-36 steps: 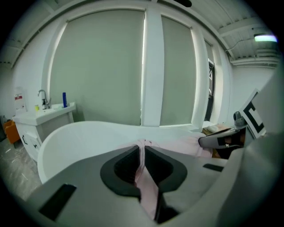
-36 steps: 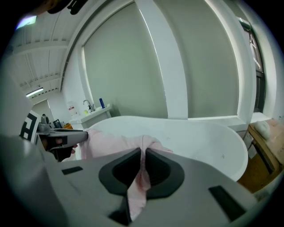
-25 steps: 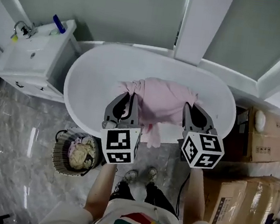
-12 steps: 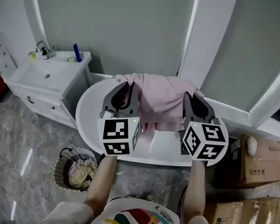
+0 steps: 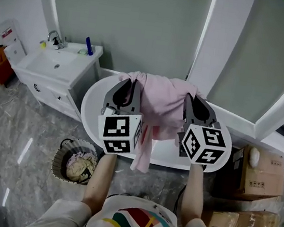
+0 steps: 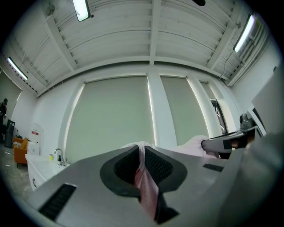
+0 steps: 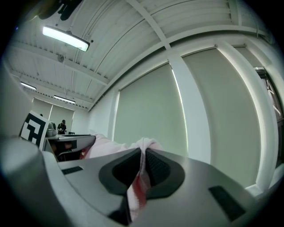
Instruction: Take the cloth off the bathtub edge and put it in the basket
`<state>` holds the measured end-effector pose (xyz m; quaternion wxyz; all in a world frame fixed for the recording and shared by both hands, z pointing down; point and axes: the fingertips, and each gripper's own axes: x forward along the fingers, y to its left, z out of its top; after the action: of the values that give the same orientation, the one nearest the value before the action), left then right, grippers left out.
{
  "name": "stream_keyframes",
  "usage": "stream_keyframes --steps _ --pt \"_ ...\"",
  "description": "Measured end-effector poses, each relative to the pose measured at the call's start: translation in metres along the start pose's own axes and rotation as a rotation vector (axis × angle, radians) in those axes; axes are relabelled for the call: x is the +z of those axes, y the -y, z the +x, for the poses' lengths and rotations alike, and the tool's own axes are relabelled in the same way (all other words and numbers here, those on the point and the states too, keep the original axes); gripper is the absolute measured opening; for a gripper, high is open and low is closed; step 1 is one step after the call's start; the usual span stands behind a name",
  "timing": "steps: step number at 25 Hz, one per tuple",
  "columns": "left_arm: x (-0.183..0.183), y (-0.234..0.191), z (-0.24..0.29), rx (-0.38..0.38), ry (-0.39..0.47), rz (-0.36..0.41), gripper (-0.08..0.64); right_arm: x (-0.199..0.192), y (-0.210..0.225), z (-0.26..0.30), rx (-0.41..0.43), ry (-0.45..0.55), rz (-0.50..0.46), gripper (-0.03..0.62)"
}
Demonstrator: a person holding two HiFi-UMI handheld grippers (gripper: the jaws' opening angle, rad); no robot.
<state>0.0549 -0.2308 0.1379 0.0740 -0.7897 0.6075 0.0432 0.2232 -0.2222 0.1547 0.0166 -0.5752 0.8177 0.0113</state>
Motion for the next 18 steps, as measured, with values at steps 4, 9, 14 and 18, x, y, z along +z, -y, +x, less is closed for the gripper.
stream_keyframes --steps 4,9,14,18 --pt "-0.006 -0.015 -0.002 0.067 -0.013 0.002 0.052 -0.005 -0.010 0.016 0.066 -0.008 0.008 0.040" --pt "-0.017 -0.034 -0.023 0.189 -0.022 0.026 0.052 -0.018 -0.033 0.030 0.191 -0.013 0.016 0.040" --pt "-0.019 -0.075 -0.046 0.305 -0.032 0.061 0.052 -0.022 -0.075 0.059 0.321 -0.004 0.041 0.040" --pt "-0.014 -0.123 -0.071 0.375 -0.041 0.055 0.052 -0.021 -0.129 0.080 0.410 -0.001 0.064 0.040"
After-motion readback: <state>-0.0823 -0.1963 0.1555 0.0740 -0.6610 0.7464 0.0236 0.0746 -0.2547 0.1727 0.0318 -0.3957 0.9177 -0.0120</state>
